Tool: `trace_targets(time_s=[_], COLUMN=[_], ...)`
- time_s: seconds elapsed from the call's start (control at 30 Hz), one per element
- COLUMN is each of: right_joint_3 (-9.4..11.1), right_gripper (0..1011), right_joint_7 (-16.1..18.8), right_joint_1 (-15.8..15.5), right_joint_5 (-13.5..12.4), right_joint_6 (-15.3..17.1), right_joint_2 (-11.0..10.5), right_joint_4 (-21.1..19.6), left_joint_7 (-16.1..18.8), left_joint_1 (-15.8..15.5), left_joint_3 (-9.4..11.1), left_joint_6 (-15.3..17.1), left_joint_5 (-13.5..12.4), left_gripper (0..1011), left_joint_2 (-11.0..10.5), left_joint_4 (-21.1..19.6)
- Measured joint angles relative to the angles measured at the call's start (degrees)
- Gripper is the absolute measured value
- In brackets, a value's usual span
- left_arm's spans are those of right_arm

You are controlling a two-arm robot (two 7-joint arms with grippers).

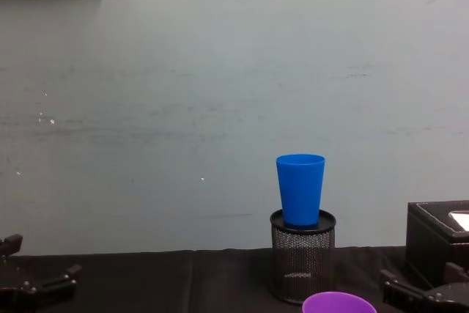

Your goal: Pick up one cup with a gripper and tap it against the other cup.

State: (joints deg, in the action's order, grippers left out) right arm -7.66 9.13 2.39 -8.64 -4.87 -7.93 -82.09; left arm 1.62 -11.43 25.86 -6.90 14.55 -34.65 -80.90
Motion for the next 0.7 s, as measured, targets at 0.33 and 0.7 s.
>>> trace_targets(time_s=[0.33,0.7], right_joint_3=[-0.03,-0.03], right_gripper=[1002,1003], right_joint_7=[-0.07,-0.18], right_joint_1=[0.00,0.00], right_joint_5=[0.05,0.09], right_joint_6=[-0.06,-0.08], right_joint_2=[0.00,0.00], right_joint_4=[-0.05,-0.06], left_joint_7=[0.00,0.00], left_joint_1=[0.00,0.00], left_joint_3=[0.00,0.00], left_joint_6=[0.00,0.00], left_joint_5=[0.00,0.00], left_gripper=[1000,1000], left_joint_2=[0.00,0.00], left_joint_4=[0.00,0.00])
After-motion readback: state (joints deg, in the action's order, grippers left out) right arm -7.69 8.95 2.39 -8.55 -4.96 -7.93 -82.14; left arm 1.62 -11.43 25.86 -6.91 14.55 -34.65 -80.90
